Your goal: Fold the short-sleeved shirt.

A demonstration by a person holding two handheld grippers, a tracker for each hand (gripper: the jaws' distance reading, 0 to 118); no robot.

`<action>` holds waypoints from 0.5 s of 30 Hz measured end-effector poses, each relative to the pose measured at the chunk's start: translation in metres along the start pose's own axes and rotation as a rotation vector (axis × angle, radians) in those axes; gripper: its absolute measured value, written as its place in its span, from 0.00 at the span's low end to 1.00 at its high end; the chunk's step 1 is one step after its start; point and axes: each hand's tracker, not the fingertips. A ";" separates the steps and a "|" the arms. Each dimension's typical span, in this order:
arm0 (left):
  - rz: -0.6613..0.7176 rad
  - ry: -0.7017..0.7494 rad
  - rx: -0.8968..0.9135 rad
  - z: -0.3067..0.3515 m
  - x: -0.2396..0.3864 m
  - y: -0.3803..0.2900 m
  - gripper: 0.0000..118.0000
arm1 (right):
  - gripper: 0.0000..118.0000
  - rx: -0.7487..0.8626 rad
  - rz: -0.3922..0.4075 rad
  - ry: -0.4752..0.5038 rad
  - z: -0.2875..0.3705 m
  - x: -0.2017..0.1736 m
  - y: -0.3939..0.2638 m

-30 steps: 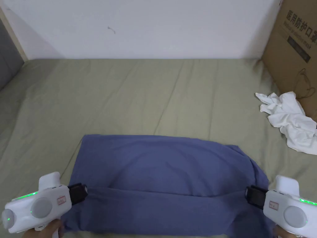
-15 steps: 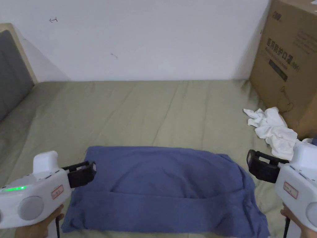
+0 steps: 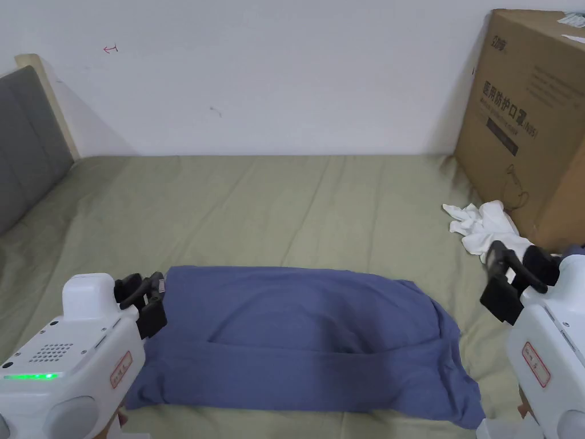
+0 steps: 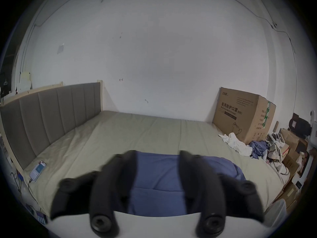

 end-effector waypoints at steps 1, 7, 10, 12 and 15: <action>0.002 -0.009 0.002 0.002 0.001 -0.002 0.25 | 0.27 0.005 -0.006 0.005 0.002 -0.001 -0.001; -0.006 -0.023 -0.012 0.005 0.006 -0.008 0.04 | 0.02 -0.012 0.040 0.022 0.006 -0.009 -0.003; -0.007 -0.030 -0.047 0.000 0.003 -0.011 0.04 | 0.02 -0.014 0.039 0.019 0.004 -0.008 -0.004; 0.004 -0.023 -0.083 -0.005 -0.002 -0.013 0.04 | 0.02 -0.018 0.031 0.017 0.003 -0.008 -0.004; 0.025 -0.015 -0.167 -0.018 -0.013 -0.020 0.04 | 0.02 -0.040 0.013 0.024 -0.001 -0.006 -0.006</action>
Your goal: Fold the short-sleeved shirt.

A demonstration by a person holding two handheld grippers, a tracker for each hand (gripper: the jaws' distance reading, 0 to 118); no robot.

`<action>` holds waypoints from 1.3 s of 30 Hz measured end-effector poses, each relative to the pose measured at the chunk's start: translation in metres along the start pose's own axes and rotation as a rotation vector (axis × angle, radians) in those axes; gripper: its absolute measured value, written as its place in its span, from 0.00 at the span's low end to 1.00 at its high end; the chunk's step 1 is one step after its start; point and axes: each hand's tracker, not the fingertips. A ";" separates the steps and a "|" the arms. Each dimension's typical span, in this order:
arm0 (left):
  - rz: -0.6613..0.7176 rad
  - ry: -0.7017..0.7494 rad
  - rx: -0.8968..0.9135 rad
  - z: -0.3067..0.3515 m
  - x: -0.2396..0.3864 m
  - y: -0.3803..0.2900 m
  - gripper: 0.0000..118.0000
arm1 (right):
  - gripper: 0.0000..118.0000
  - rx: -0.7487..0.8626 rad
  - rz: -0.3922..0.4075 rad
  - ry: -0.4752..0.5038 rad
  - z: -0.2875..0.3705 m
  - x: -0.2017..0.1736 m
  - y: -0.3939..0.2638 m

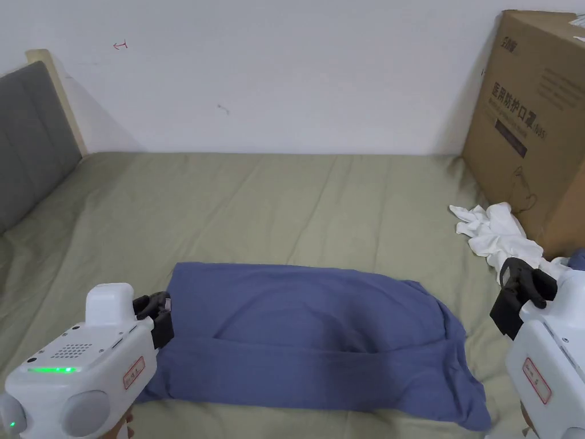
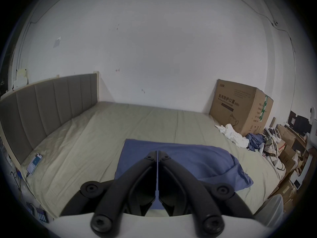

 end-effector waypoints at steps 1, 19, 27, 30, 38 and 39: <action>0.001 0.010 -0.011 -0.004 -0.004 -0.002 0.04 | 0.02 -0.007 -0.002 0.001 -0.003 0.004 -0.002; 0.114 0.170 -0.546 -0.105 -0.077 -0.075 0.78 | 0.02 -0.207 -0.007 -0.003 -0.064 0.023 -0.056; 0.133 0.237 -0.603 -0.116 -0.082 -0.087 0.94 | 0.02 -0.246 -0.013 0.003 -0.076 0.023 -0.068; 0.090 0.220 -0.647 -0.122 -0.079 -0.091 0.83 | 0.02 -0.262 -0.014 0.000 -0.076 0.025 -0.072; 0.002 0.159 -0.681 -0.126 -0.058 -0.094 0.10 | 0.06 -0.396 -0.036 -0.037 -0.087 0.042 -0.094; 0.002 0.146 -0.668 -0.124 -0.058 -0.091 0.10 | 0.11 -0.437 -0.040 -0.040 -0.092 0.046 -0.102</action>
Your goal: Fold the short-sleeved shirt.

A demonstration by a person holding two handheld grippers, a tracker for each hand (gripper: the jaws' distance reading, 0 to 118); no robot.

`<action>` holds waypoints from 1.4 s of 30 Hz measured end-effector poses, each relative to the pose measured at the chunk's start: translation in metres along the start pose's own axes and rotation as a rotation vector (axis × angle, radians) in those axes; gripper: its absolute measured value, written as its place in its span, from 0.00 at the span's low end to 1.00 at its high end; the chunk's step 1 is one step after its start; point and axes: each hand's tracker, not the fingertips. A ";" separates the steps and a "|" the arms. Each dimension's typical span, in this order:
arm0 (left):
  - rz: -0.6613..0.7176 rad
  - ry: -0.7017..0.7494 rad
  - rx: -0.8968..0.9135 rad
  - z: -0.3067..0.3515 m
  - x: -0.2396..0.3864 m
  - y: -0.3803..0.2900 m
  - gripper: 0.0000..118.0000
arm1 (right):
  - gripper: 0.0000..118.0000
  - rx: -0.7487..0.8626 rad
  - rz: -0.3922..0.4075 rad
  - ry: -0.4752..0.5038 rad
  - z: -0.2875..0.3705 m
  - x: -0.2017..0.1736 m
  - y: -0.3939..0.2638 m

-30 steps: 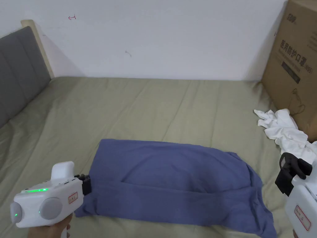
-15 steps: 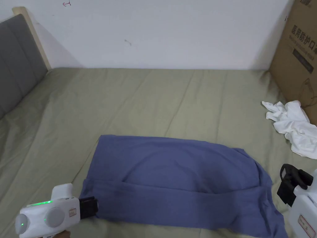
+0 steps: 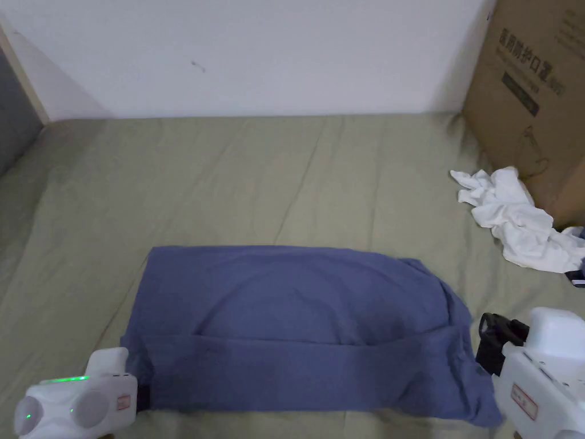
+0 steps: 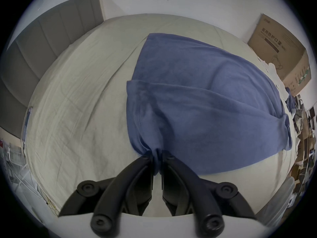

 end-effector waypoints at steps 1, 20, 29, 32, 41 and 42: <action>-0.001 -0.004 0.009 0.003 -0.001 0.001 0.10 | 0.15 -0.047 0.000 -0.007 -0.008 0.004 -0.004; 0.040 -0.082 0.091 0.026 -0.009 0.013 0.10 | 0.26 -0.461 -0.101 -0.033 -0.095 0.034 -0.089; 0.061 -0.075 0.120 0.047 -0.015 0.000 0.10 | 0.10 -0.321 -0.086 0.032 -0.044 0.028 -0.060; 0.068 -0.082 0.140 0.059 -0.018 -0.008 0.10 | 0.10 -0.294 -0.106 0.063 -0.022 0.031 -0.052; 0.090 -0.050 0.107 0.087 -0.036 -0.073 0.09 | 0.10 -0.361 -0.137 0.100 0.029 0.047 -0.087; 0.072 -0.027 0.084 0.085 -0.039 -0.081 0.09 | 0.10 -0.372 -0.143 0.098 0.030 0.047 -0.095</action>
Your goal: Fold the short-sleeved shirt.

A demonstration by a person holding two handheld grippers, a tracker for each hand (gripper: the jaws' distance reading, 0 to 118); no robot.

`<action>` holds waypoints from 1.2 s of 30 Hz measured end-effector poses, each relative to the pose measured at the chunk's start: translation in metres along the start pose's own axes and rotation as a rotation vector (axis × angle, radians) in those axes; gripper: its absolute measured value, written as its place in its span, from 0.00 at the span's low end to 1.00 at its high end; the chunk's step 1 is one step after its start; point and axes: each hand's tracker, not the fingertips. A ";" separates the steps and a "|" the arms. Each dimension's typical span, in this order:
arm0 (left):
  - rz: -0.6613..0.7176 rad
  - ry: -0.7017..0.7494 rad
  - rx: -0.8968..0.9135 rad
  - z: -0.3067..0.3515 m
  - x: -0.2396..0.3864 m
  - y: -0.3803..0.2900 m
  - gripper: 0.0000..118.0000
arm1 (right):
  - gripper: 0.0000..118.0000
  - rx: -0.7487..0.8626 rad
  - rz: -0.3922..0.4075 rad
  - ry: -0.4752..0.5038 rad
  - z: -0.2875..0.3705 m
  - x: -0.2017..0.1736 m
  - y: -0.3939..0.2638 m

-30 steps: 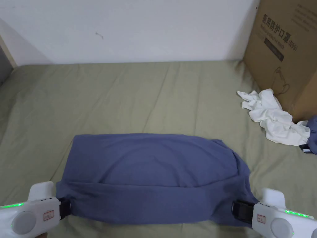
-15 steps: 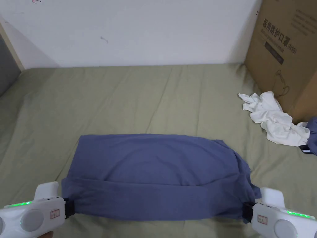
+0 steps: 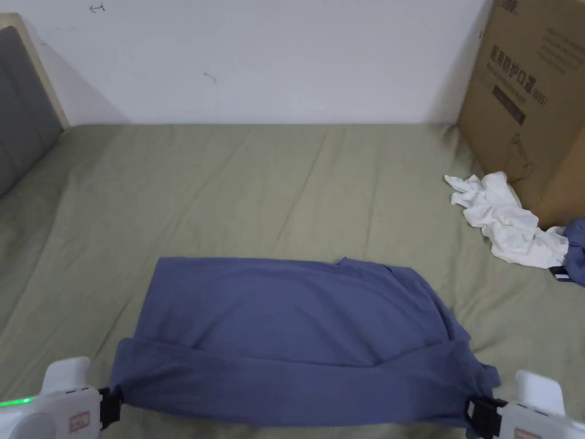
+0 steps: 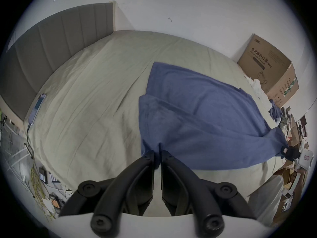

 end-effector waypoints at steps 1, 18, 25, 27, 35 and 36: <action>-0.013 0.027 -0.028 -0.003 -0.004 -0.006 0.09 | 0.10 -0.012 -0.004 -0.011 -0.003 0.002 -0.008; 0.151 -0.101 -0.017 -0.016 -0.017 -0.016 0.71 | 0.93 -0.075 0.011 -0.141 -0.031 -0.003 -0.032; 0.216 -0.206 0.173 0.024 -0.004 0.018 0.90 | 0.99 0.119 0.108 -0.119 0.024 -0.028 0.009; 0.188 -0.242 0.268 0.044 0.006 0.032 1.00 | 0.99 0.216 0.125 -0.092 0.047 -0.041 0.028; 0.120 -0.237 0.506 0.089 0.045 0.082 1.00 | 1.00 0.532 0.177 -0.039 0.113 -0.088 0.081; 0.125 -0.234 0.542 0.091 0.049 0.086 1.00 | 1.00 0.566 0.179 -0.042 0.120 -0.097 0.083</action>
